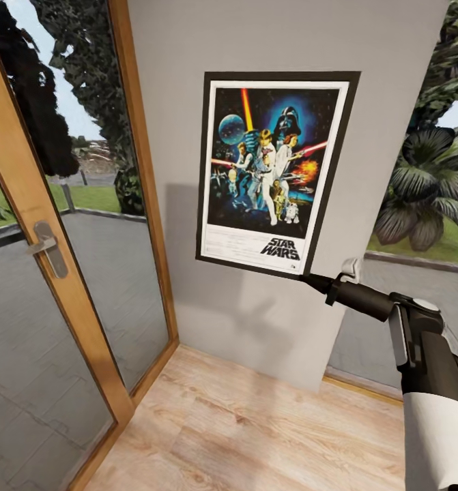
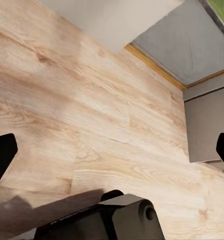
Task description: Pick up the poster from the kitchen countertop and hang it on one of the wall nails in the kitchen.
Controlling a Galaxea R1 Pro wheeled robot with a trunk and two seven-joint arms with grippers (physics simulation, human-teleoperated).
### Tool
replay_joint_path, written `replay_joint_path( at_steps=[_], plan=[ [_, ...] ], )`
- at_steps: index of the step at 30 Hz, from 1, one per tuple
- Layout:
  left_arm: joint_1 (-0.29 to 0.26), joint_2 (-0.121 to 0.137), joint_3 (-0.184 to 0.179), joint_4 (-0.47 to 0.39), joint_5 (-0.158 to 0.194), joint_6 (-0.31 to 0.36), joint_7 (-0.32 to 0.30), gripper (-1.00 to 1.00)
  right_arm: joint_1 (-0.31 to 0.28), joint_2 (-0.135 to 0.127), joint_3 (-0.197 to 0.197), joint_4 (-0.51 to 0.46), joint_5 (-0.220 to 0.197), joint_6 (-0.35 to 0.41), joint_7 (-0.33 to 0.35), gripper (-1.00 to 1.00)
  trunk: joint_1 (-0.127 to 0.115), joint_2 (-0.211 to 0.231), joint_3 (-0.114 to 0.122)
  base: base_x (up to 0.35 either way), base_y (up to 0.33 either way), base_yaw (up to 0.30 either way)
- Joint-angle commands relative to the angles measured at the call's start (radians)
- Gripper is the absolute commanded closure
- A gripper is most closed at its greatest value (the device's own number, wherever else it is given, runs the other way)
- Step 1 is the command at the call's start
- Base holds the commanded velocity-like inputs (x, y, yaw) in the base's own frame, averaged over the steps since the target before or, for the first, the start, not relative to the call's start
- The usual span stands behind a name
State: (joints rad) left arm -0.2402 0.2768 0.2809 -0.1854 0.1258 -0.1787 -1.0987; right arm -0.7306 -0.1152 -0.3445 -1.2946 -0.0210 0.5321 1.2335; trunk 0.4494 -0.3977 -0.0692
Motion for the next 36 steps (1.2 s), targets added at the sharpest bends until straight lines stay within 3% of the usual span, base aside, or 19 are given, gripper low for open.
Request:
replay_joint_path(
  at_steps=[1,3,6,10,20,36],
  plan=[
    [-0.001,-0.001,-0.008,-0.094,0.008,0.114,0.045,-1.0,-0.001,0.01,-0.001,0.0,-0.002,0.009,0.003,1.0,0.001,-0.002,-0.002,0.002,0.0,0.0],
    [-0.001,-0.002,-0.008,-0.183,0.01,0.226,0.067,-1.0,-0.001,0.016,-0.001,0.0,-0.002,0.009,0.002,1.0,0.001,-0.002,-0.002,0.001,0.0,0.0],
    [-0.001,-0.008,-0.009,-0.289,0.01,0.319,0.085,-1.0,-0.001,0.02,-0.001,0.0,-0.003,0.008,-0.009,1.0,0.001,-0.002,-0.002,0.0,0.0,0.0],
    [-0.001,-0.016,-0.01,-0.33,0.007,0.348,0.09,-1.0,-0.001,0.021,-0.001,0.0,-0.003,0.008,-0.028,1.0,0.001,-0.002,-0.002,0.0,0.0,0.0],
    [-0.001,-0.02,-0.002,-0.292,0.006,0.277,0.086,-1.0,-0.001,0.022,-0.001,0.0,-0.005,0.008,-0.035,1.0,0.001,-0.002,-0.002,0.074,0.0,0.0],
    [-0.001,-0.021,-0.005,-0.286,0.006,0.269,0.085,-1.0,-0.001,0.022,0.001,0.0,-0.005,0.008,-0.038,1.0,0.001,-0.002,-0.002,0.166,0.0,0.0]
  ],
)
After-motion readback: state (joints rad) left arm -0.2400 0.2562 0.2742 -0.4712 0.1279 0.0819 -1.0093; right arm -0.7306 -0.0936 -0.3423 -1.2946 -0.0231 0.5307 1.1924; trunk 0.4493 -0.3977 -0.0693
